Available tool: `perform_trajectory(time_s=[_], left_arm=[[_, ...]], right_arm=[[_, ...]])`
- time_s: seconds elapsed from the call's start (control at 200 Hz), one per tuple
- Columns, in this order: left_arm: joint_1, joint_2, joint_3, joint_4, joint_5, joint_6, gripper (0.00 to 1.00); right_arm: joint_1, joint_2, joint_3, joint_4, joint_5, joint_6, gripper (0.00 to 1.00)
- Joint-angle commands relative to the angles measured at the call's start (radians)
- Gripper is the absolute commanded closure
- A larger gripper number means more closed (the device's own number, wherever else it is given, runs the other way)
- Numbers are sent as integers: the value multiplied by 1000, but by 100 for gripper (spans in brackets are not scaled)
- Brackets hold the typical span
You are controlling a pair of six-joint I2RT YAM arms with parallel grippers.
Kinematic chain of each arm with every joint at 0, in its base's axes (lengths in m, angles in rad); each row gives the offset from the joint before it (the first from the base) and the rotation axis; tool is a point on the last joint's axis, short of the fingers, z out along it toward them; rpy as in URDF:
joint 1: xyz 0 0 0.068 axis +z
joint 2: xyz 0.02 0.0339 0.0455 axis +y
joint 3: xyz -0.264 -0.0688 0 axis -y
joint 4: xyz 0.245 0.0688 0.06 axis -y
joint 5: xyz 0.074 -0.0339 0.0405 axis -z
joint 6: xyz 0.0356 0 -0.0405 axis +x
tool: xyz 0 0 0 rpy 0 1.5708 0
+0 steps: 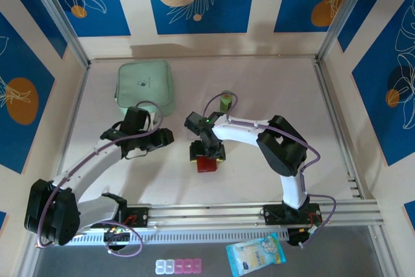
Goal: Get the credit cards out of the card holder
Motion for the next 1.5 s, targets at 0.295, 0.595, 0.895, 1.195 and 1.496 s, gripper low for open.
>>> perform_trajectory(time_s=[0.295,0.595,0.895,1.195,1.496], left_arm=[[-117,129,-12,216,86,-161,64],[-157,252,-110,561,170,-335,100],[-172,291,-124,569,168,-357,100],[-183,317,-146,600,200,-385,100],[-216,354,-130,608,211,-401,100]], right_arm=[[-34,-246,-128,22,-26,47,12],[-66,-267,-175,49,-55,-27,27],[-51,-168,-88,16,-62,-50,43],[-31,-86,-9,-47,-23,-50,54],[-28,-52,-7,-47,-28,-54,63]])
